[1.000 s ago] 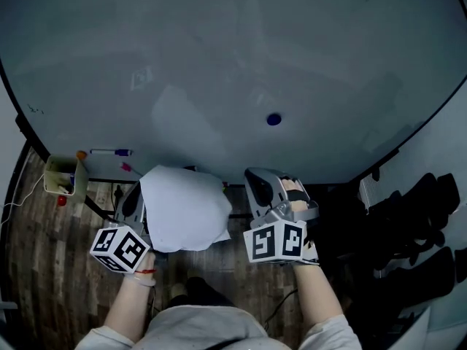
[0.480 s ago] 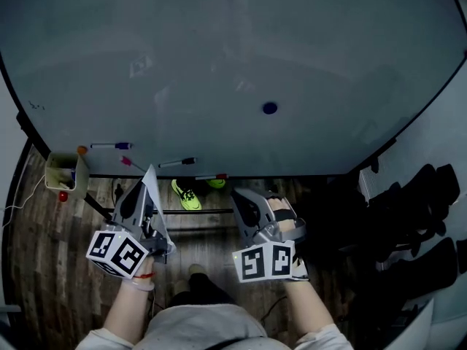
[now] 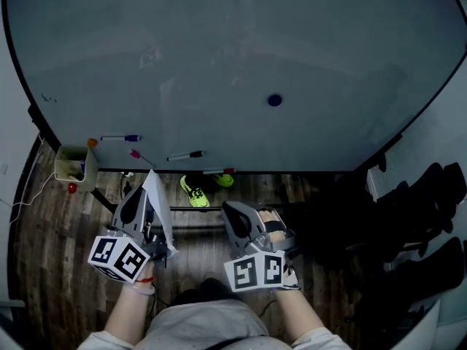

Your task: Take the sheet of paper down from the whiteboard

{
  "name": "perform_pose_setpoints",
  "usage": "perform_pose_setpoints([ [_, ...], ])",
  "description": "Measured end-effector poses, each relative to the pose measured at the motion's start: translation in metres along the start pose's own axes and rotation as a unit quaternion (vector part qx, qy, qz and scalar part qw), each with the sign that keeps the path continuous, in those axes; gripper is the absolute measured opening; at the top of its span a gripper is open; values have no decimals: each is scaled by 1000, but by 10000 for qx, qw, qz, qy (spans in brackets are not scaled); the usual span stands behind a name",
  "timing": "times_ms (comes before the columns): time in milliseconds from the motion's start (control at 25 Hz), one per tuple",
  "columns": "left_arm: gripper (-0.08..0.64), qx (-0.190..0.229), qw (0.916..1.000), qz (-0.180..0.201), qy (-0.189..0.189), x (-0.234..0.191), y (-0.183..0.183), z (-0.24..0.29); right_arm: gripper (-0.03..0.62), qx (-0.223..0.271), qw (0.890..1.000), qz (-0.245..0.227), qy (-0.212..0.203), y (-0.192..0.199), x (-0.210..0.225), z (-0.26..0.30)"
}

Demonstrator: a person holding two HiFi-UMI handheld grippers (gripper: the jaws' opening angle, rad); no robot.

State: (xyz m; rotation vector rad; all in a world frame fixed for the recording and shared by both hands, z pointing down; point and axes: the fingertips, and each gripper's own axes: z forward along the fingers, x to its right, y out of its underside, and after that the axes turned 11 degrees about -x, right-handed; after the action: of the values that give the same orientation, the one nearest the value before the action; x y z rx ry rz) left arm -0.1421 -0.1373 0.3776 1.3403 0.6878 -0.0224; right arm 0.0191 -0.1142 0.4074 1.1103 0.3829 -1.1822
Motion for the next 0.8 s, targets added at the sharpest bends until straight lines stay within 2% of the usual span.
perform_pose_setpoints([
  [160,15,-106,9997,187,-153,6,9,-9,25,46,9997,196,-106,6,-9,-6],
  [400,15,-406,9966,562,-435,19,37,-17,25,281,9949,843,-486,14,-23,-19],
  [680,15,-647,9934,791,-530,41,64,-24,25,475,9783,1745,-1013,34,-38,-35],
  [800,15,-760,9901,1050,-529,47,74,-31,25,614,9670,2188,-1154,38,-41,-44],
])
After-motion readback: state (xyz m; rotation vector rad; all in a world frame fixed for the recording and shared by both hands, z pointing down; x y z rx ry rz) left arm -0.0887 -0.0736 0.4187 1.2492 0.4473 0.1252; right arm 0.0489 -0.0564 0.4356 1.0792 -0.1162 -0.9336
